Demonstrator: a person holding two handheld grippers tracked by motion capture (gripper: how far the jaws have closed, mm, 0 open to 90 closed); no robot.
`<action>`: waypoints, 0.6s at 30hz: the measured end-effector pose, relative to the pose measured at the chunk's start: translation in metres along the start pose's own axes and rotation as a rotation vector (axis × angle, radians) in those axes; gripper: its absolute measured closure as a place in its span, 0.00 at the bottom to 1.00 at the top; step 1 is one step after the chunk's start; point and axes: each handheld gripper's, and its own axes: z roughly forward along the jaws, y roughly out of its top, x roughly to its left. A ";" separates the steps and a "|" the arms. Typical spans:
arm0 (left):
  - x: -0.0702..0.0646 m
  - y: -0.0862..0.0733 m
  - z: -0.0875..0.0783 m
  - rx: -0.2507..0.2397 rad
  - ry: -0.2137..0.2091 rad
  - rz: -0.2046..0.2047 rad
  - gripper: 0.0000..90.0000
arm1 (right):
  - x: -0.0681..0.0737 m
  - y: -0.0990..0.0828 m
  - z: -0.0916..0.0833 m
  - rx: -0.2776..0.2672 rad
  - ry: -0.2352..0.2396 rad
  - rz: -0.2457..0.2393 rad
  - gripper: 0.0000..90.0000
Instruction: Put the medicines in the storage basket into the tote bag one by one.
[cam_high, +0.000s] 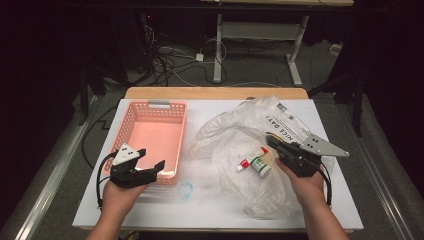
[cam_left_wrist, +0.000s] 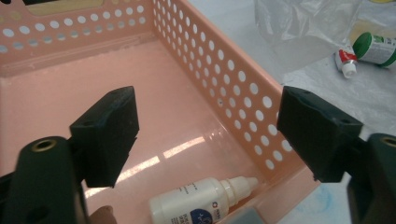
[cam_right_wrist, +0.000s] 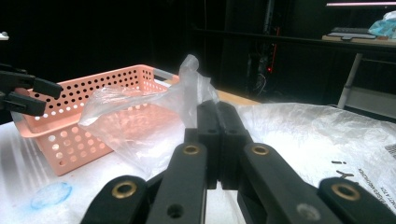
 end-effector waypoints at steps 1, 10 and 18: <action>0.002 0.001 0.001 0.012 -0.002 -0.015 0.28 | 0.000 0.000 0.000 0.000 0.001 0.001 1.00; 0.012 0.015 0.010 0.135 0.020 -0.062 0.52 | -0.001 0.000 -0.001 0.000 -0.002 -0.001 1.00; 0.011 0.026 0.015 0.267 0.031 -0.054 0.75 | -0.001 0.000 -0.001 0.002 -0.003 -0.002 1.00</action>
